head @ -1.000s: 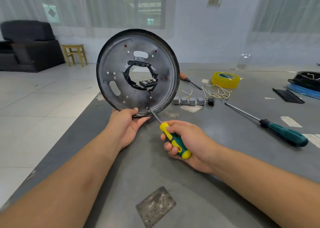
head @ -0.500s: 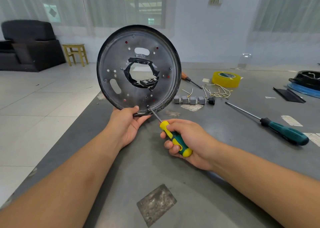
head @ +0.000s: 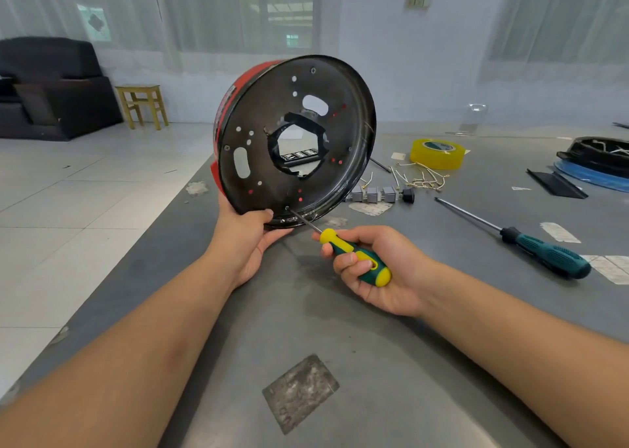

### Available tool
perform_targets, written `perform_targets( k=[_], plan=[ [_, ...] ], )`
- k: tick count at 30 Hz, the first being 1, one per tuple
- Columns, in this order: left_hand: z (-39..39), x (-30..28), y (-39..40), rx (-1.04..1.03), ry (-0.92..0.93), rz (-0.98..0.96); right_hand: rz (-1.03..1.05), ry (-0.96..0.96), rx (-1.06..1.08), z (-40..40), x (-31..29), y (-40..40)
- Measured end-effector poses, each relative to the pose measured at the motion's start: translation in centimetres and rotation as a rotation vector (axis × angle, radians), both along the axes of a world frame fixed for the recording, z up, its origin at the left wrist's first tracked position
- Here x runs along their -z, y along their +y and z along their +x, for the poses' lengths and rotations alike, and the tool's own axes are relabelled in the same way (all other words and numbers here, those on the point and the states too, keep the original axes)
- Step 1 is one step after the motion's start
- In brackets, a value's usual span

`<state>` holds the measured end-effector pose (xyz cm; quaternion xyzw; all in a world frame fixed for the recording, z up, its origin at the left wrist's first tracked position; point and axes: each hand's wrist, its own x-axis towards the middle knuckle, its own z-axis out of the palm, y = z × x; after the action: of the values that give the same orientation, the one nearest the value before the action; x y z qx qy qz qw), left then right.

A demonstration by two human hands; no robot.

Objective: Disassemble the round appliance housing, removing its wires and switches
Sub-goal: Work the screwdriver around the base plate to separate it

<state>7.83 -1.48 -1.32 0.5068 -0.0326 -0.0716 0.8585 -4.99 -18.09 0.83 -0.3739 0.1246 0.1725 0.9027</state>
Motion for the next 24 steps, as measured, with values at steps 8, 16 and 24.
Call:
perform_targets(
  k=[8,16,24],
  plan=[
    [0.0,-0.1,0.1,0.004,0.03,-0.026,-0.045,-0.046,-0.021,-0.1,0.3,-0.1],
    [-0.5,-0.2,-0.1,-0.017,-0.023,0.011,-0.261,-0.038,0.027,0.0,-0.3,0.0],
    [-1.2,-0.3,-0.2,-0.028,-0.071,0.069,-1.15,-0.244,0.092,-0.1,-0.4,1.3]
  ],
)
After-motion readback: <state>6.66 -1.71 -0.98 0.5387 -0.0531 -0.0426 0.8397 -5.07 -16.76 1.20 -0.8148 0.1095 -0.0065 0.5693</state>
